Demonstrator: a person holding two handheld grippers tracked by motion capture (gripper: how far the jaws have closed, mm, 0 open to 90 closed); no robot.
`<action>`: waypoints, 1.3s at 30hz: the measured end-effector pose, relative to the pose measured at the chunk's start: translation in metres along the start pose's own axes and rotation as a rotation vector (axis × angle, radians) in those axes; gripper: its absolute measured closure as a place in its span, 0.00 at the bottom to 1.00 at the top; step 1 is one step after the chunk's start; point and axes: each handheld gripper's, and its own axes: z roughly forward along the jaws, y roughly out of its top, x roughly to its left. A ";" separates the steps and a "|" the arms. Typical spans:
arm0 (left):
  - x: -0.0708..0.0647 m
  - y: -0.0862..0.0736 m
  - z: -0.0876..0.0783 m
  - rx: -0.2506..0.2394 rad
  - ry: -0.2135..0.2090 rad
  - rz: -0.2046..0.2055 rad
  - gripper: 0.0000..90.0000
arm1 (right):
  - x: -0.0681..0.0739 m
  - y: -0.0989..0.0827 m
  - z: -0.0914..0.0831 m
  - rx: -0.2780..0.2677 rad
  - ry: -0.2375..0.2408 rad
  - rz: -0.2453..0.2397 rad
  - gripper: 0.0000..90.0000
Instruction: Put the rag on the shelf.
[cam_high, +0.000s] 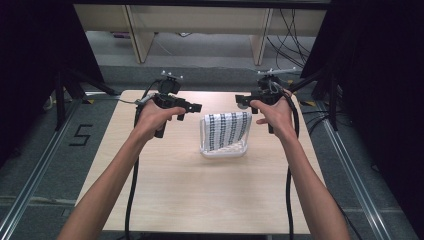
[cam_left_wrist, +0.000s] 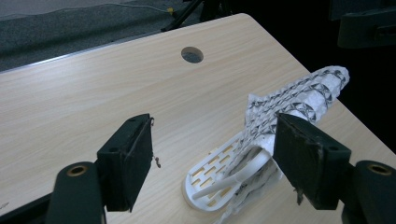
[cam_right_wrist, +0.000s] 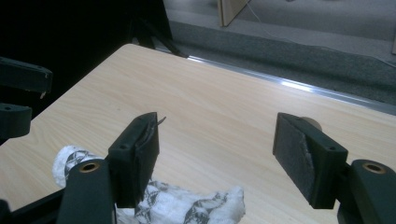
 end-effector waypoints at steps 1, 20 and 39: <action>-0.001 -0.001 -0.001 0.001 -0.002 0.003 0.31 | 0.000 0.000 0.000 0.000 0.000 0.000 0.36; -0.010 -0.016 -0.011 -0.011 -0.026 0.030 0.28 | 0.012 -0.010 -0.018 -0.023 0.025 -0.029 0.33; -0.017 -0.035 -0.024 -0.033 -0.048 0.054 0.27 | 0.017 -0.030 -0.033 -0.038 0.052 -0.051 0.32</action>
